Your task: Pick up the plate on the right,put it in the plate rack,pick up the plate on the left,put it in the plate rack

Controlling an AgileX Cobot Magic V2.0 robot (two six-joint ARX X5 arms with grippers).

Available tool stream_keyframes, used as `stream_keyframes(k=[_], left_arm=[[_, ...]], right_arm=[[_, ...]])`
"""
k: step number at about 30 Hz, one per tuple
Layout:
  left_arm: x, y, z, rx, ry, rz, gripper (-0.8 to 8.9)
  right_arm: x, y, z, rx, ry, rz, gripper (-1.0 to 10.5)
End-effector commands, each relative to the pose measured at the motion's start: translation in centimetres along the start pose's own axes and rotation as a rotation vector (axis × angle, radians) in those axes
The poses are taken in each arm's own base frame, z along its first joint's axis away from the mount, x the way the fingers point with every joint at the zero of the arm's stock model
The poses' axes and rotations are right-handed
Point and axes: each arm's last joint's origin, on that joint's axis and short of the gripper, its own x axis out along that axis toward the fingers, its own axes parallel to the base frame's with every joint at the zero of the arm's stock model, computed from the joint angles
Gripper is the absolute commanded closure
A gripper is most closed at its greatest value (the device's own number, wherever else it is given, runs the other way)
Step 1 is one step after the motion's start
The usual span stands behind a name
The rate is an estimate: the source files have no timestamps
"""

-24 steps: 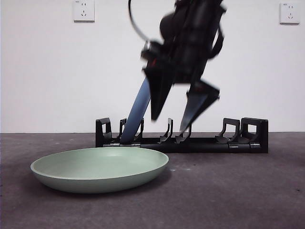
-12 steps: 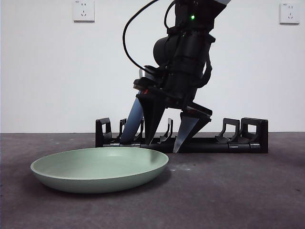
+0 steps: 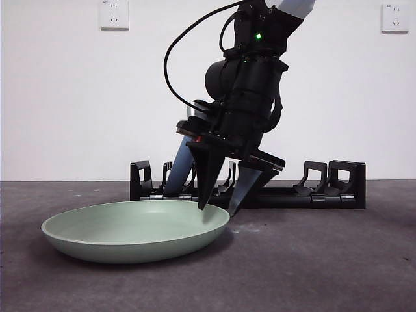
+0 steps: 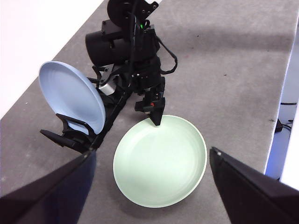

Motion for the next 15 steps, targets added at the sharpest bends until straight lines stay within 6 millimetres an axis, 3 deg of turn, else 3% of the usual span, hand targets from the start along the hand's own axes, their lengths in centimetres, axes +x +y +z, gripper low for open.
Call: stream_keyframes(k=[1,9,12,15], left_arm=[[0.1,0.0,0.0,0.016,-0.002,-0.005,4.0],[0.4,-0.1,0.2,0.024,-0.001,-0.029,4.0],[0.4,-0.2,0.2,0.029,-0.002,-0.034,4.0],[0.5,-0.2,0.2,0.031,-0.001,-0.041,4.0]], right_arm=[[1.2,-0.1,-0.2,0.014,0.033,-0.004,7.7],[2.7,-0.3,-1.1,0.025,0.058,-0.003,7.7],[2.6,-0.3,-1.2,0.025,0.061,-0.004,9.6],[2.2,-0.2,-1.2,0.022,0.054,-0.003,9.6]])
